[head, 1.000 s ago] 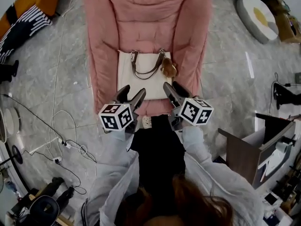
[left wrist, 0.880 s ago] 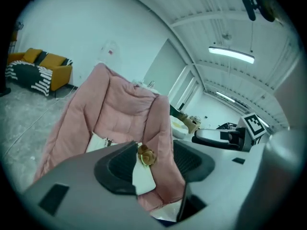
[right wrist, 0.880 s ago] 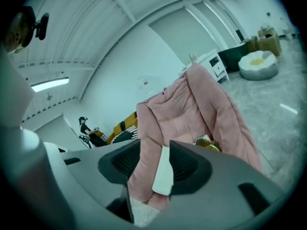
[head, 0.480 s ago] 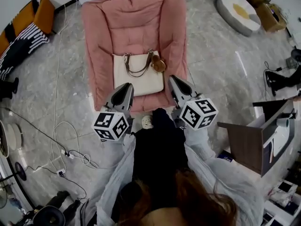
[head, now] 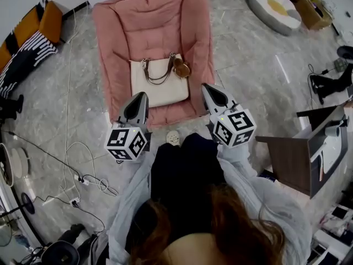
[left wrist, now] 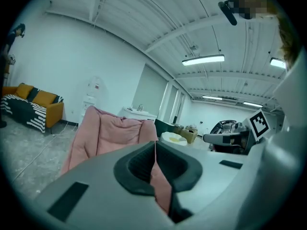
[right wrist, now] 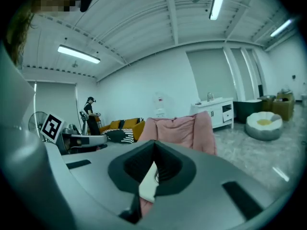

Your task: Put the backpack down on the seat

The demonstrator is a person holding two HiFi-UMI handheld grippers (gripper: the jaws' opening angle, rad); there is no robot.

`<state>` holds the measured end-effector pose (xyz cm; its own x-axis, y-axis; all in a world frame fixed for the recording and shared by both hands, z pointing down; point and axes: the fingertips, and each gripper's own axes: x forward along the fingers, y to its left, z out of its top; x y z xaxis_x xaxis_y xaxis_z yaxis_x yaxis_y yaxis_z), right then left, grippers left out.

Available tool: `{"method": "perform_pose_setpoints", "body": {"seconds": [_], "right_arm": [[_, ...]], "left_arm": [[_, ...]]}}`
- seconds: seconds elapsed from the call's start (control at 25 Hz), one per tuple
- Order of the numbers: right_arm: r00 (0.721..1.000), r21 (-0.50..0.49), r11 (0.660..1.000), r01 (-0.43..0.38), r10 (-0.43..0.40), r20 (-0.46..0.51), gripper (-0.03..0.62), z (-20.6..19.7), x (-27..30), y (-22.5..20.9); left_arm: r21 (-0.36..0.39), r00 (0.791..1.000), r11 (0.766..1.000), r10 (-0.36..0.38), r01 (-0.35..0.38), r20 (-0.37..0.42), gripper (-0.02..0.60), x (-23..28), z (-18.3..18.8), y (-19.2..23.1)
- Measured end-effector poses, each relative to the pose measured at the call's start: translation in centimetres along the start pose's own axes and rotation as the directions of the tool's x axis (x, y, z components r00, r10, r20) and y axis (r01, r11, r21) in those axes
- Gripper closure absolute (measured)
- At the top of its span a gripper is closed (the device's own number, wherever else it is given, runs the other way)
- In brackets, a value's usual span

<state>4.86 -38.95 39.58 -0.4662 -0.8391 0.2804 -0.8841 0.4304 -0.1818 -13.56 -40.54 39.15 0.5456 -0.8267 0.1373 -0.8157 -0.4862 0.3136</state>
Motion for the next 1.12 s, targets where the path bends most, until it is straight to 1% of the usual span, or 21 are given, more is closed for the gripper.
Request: {"method": "perform_pose_setpoints", "body": {"seconds": [0.12, 0.28, 0.4, 0.48, 0.8, 1.12], "right_arm": [[1.0, 0.025, 1.0, 0.015, -0.014, -0.018, 0.588, -0.9, -0.7, -0.7], [0.999, 0.032, 0.999, 0.027, -0.025, -0.046, 0.588, -1.4, -1.1, -1.5], [0.999, 0.054, 0.998, 0.031, -0.029, -0.046, 0.587, -1.8, -1.4, -2.0], [0.999, 0.075, 0.997, 0.026, -0.023, -0.04, 0.587, -1.8, -1.5, -2.1], [0.999, 0.067, 0.998, -0.007, 0.01, -0.053, 0.586, -2.3, -1.1, -1.3], [0.998, 0.067, 0.997, -0.025, 0.029, -0.06, 0.587, -2.2, -0.4, -0.8]], "left_arm": [[-0.033, 1.0, 0.999, -0.004, 0.003, -0.008, 0.558, 0.4, -0.4, -0.7], [-0.035, 1.0, 0.999, 0.012, -0.012, -0.017, 0.558, 0.8, -0.5, -1.3], [-0.052, 0.999, 0.999, 0.007, -0.008, -0.033, 0.558, 0.7, -1.2, -1.7], [-0.065, 0.999, 0.998, 0.003, -0.006, -0.041, 0.558, 0.6, -1.6, -2.0], [-0.068, 0.997, 0.998, -0.01, 0.004, -0.078, 0.558, 0.9, -3.3, -2.7], [-0.074, 0.996, 0.997, -0.025, 0.019, -0.091, 0.558, 1.0, -3.6, -2.9]]}}
